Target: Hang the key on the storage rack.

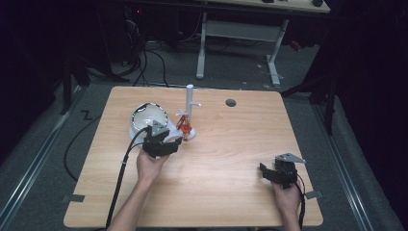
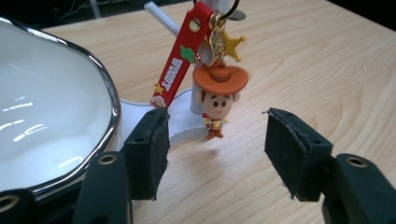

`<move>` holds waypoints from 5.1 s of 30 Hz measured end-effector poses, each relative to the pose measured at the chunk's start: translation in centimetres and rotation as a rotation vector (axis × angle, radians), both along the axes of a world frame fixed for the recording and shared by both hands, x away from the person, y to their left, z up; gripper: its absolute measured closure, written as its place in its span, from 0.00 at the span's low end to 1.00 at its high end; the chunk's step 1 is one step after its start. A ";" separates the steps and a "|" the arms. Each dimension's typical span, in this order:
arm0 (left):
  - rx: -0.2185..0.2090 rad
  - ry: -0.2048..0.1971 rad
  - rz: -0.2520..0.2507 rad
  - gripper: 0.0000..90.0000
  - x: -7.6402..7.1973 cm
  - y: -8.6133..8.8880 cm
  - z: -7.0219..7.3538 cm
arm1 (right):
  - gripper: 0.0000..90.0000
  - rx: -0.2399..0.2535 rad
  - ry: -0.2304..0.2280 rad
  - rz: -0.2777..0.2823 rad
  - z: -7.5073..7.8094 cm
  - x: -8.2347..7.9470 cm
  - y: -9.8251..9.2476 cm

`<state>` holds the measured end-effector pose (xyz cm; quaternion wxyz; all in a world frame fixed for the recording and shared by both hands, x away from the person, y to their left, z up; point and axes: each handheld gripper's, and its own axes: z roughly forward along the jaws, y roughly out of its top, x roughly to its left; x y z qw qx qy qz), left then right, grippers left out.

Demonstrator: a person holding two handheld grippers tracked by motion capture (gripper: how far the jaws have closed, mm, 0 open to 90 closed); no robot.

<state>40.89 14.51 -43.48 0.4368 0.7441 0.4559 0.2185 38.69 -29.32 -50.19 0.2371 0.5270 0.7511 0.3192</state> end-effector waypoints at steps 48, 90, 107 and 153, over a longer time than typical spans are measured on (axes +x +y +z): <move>-0.102 -0.063 0.135 0.37 -8.0 8.0 0.3 | 0.35 0.000 0.000 -0.002 0.0 0.0 0.0; -0.107 -0.015 0.178 0.36 -9.5 8.6 -2.7 | 0.35 0.000 0.000 -0.003 0.0 0.0 0.0; -0.066 0.034 0.205 0.36 -8.9 8.6 -4.4 | 0.35 0.000 0.000 -0.004 0.0 0.0 0.0; 0.037 0.137 0.280 0.35 -6.7 8.6 -7.2 | 0.35 0.000 0.001 -0.004 0.0 0.0 0.1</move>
